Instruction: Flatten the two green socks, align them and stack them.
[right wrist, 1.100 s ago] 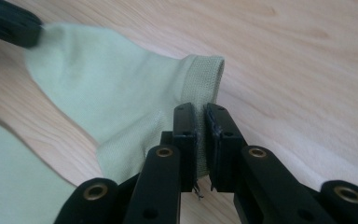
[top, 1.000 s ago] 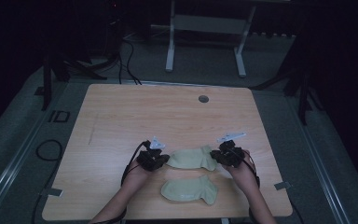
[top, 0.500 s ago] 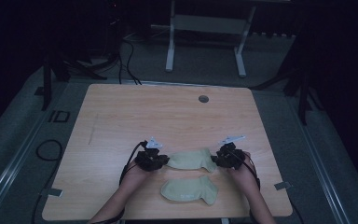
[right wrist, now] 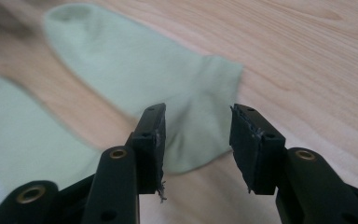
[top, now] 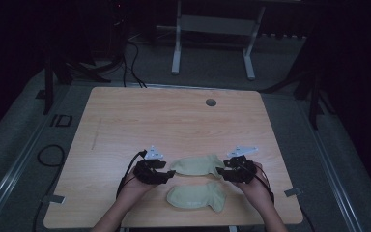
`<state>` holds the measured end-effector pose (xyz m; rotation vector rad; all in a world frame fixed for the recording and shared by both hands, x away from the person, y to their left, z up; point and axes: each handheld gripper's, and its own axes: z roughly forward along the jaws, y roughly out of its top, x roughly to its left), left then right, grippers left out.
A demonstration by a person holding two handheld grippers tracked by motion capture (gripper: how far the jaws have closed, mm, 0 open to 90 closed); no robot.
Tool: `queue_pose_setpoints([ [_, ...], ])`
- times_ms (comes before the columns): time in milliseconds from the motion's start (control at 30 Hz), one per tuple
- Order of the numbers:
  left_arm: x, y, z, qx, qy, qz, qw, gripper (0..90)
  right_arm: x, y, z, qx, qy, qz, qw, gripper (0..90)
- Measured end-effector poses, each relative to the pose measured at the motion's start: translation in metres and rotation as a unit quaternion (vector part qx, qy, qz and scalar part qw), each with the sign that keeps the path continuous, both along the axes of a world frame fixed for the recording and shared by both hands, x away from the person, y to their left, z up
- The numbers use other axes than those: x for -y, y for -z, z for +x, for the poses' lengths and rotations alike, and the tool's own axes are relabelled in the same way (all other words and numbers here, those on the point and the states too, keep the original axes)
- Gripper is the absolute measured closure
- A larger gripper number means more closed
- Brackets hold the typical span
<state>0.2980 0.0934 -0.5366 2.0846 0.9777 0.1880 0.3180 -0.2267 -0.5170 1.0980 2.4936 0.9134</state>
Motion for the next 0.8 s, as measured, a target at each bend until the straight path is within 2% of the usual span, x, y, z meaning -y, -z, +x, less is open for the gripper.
queue_pose_setpoints([
  [67, 0.0, -0.002, -0.005, 0.002, 0.003, -0.001, 1.0, 44.6, 0.0, -0.001, -0.003, -0.001, -0.004, 0.002, 1.0, 56.6],
  [100, 0.0, -0.006, -0.014, 0.004, 0.009, -0.004, 0.9999, 44.2, 0.001, -0.001, -0.015, -0.003, -0.011, 0.002, 0.9999, 57.2],
  [167, 0.001, -0.008, -0.024, 0.004, 0.016, -0.01, 0.9998, 44.2, 0.002, 0.001, -0.024, -0.009, -0.018, 0.004, 0.9998, 57.8],
  [267, 0.003, -0.007, -0.038, -0.001, 0.029, -0.008, 0.9995, 43.7, 0.002, 0.005, -0.037, -0.021, -0.03, -0.002, 0.9993, 58.0],
  [333, 0.003, -0.005, -0.041, -0.005, 0.034, -0.009, 0.9994, 42.3, 0.003, 0.009, -0.045, -0.027, -0.033, -0.002, 0.9991, 58.3],
  [367, 0.002, -0.001, -0.046, -0.013, 0.036, -0.016, 0.9991, 42.3, 0.004, 0.011, -0.048, -0.028, -0.035, -0.003, 0.999, 58.4],
  [467, 0.001, 0.006, -0.05, -0.023, 0.035, -0.016, 0.999, 42.5, 0.007, 0.018, -0.057, -0.042, -0.037, 0.002, 0.9985, 58.9],
  [567, 0.003, 0.011, -0.052, -0.03, 0.04, -0.01, 0.9987, 45.0, 0.007, 0.022, -0.061, -0.043, -0.035, -0.006, 0.9985, 59.3],
  [633, 0.005, 0.016, -0.055, -0.034, 0.047, 0.003, 0.9983, 49.0, 0.01, 0.027, -0.066, -0.044, -0.028, -0.007, 0.9986, 62.8],
  [733, 0.006, 0.019, -0.058, -0.036, 0.049, 0.006, 0.9982, 53.3, 0.011, 0.031, -0.07, -0.046, -0.025, -0.009, 0.9986, 63.7],
  [800, 0.006, 0.021, -0.059, -0.041, 0.046, 0.005, 0.9981, 55.6, 0.01, 0.032, -0.072, -0.038, -0.022, -0.014, 0.9989, 65.8],
])
